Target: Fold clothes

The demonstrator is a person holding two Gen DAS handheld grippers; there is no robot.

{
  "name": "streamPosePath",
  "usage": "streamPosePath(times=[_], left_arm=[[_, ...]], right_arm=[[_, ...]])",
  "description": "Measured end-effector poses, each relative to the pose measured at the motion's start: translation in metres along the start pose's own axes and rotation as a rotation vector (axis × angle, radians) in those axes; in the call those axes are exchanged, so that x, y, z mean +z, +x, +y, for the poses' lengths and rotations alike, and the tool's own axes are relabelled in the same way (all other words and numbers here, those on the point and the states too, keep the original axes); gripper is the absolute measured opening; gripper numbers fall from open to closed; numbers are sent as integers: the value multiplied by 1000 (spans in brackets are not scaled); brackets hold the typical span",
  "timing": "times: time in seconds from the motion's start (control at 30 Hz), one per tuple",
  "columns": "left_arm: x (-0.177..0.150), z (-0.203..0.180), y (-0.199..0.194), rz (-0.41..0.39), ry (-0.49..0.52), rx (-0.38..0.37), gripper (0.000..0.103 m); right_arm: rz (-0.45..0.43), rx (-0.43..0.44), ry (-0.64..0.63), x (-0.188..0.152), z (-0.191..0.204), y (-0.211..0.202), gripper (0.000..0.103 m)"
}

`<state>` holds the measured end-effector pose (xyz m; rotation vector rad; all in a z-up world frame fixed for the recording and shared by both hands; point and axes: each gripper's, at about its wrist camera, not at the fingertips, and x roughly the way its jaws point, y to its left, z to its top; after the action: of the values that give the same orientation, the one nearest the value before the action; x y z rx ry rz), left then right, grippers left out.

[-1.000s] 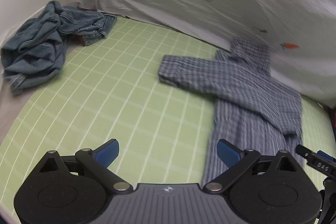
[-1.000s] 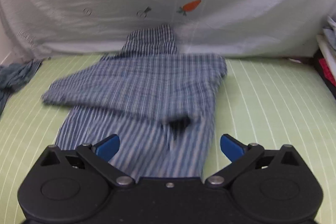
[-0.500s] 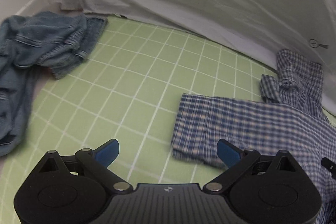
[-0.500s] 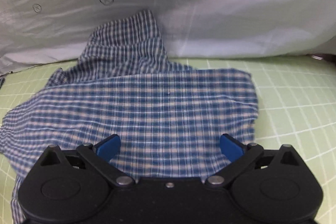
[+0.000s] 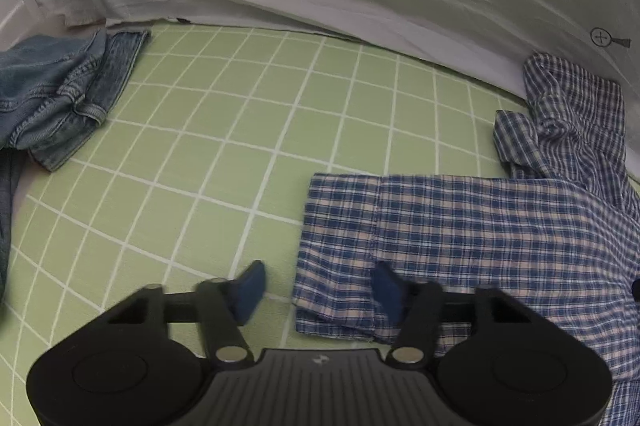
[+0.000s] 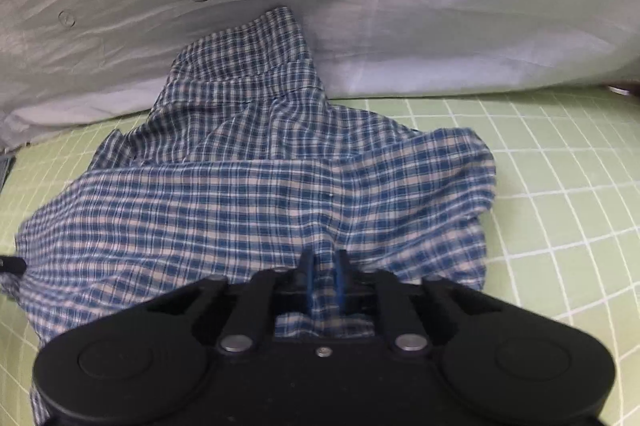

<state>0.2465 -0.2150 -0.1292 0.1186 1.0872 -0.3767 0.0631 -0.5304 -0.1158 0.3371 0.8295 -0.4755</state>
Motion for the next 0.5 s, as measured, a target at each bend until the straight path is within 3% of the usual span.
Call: streamPosePath(times=[0.1, 0.13, 0.27, 0.5], left_arm=[[1, -2, -4, -7, -18, -25, 14], [2, -3, -7, -15, -13, -28, 2], [13, 6, -42, -116, -39, -48, 2], [30, 37, -115, -304, -113, -62, 2]], right_arm=[[-22, 3, 2, 2, 0, -5, 2], [-32, 2, 4, 3, 0, -9, 2], [-119, 15, 34, 15, 0, -41, 1], [-255, 120, 1, 42, 24, -84, 1]])
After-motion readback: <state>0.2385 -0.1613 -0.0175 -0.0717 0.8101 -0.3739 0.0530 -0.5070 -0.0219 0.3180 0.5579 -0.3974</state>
